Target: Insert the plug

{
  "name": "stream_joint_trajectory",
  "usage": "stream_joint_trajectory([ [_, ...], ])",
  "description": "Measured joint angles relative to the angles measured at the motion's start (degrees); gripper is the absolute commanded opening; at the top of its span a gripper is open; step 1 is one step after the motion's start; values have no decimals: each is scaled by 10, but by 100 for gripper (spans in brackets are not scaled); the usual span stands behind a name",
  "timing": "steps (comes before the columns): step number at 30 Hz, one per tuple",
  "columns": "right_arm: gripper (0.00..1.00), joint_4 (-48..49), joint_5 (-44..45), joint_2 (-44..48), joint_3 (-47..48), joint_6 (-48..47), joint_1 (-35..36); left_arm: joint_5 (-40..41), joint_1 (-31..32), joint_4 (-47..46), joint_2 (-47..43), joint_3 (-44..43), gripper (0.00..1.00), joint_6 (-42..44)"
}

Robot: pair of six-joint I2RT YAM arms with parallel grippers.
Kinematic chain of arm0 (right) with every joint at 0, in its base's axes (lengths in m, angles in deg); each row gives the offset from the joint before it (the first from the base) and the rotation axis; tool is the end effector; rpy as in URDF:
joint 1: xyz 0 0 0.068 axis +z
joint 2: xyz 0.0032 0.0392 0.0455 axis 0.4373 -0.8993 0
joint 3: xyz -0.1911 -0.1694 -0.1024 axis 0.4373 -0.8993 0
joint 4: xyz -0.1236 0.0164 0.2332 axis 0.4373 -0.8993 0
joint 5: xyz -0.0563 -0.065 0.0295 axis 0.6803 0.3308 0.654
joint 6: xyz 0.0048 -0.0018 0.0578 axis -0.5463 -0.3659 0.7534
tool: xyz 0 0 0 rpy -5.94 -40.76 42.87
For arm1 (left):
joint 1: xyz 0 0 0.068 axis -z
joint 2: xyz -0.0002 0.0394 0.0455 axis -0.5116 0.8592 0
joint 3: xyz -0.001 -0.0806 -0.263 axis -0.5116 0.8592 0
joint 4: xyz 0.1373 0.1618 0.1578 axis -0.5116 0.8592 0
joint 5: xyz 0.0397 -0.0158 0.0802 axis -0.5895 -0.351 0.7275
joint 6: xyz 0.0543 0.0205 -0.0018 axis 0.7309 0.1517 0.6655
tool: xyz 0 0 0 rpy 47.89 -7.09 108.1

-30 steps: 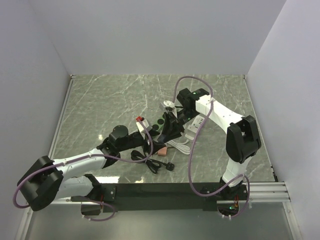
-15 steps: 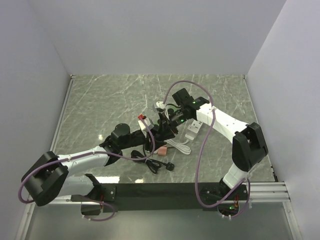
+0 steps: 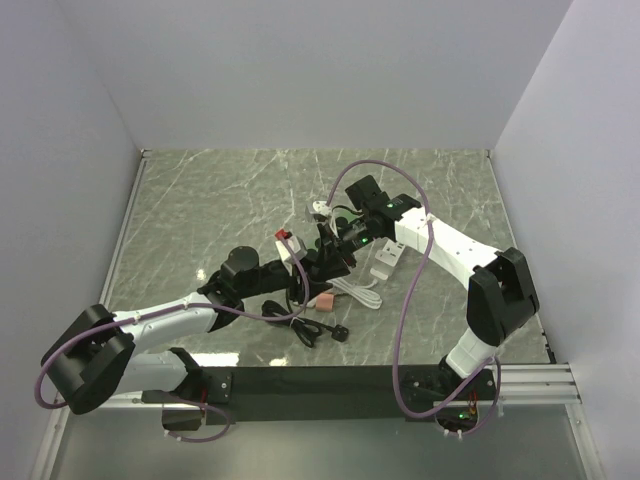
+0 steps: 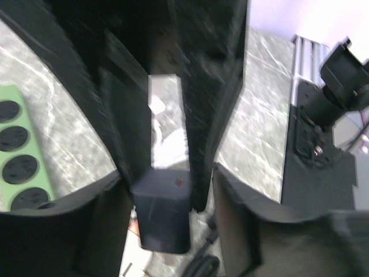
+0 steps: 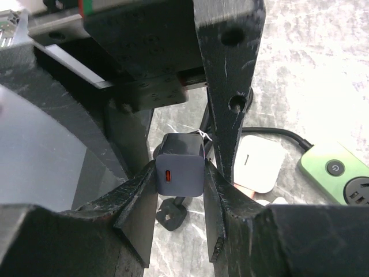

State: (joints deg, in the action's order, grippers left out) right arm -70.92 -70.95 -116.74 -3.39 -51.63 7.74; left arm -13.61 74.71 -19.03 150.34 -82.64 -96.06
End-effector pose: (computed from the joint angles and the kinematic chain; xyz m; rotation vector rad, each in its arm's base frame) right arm 0.2606 0.2192 0.2731 -1.6220 1.5657 1.4087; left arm 0.1730 -0.1935 0.2267 0.8851 1.5396 -1.0909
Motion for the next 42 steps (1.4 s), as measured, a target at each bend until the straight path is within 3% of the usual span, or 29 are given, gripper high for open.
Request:
stream_joint_trajectory([
  [4, 0, 1, 0, 0, 0, 4, -2, -21, 0, 27, -4, 0, 69, 13],
  [10, 0, -6, -14, 0, 0, 2, -3, -41, 0, 46, -17, 0, 67, 16],
  [14, 0, -16, -20, 1, 0, -5, -3, -43, -1, 50, -18, 0, 57, 21],
  [19, 0, -24, -23, 13, -7, -17, -3, -47, -3, 50, -17, 0, 33, 28],
  [20, 0, -24, -23, 14, -7, -20, -3, -49, -3, 49, -17, 0, 27, 28],
  [21, 0, -26, -23, 15, -7, -23, -3, -50, -3, 47, -17, 0, 1, 28],
  [24, 1, -30, -23, 15, -7, -28, -3, -53, -3, 43, -13, 0, 0, 28],
  [26, 10, -30, -21, 15, -7, -27, -4, -51, -3, 40, -12, 0, 0, 28],
  [29, 8, -13, -16, 17, -9, -9, -6, -34, -2, 31, -11, 2, 0, 28],
  [30, 10, 6, -10, 20, -15, 11, -6, -25, -2, 29, -11, 4, 0, 27],
  [31, 24, 29, -2, 27, -26, 34, -6, -15, -1, 26, -10, 6, 0, 28],
  [33, 28, 82, 24, 48, -55, 88, -6, 2, 0, 21, -8, 10, 0, 28],
  [36, 45, 141, 65, 78, -83, 162, -7, 24, 1, 4, -2, 10, 0, 30],
  [38, 87, 165, 93, 91, -88, 202, -8, 31, 1, -5, -2, 10, 0, 33],
  [42, 87, 226, 123, 103, -89, 264, -23, 45, 5, -5, 18, 10, 0, 46],
])
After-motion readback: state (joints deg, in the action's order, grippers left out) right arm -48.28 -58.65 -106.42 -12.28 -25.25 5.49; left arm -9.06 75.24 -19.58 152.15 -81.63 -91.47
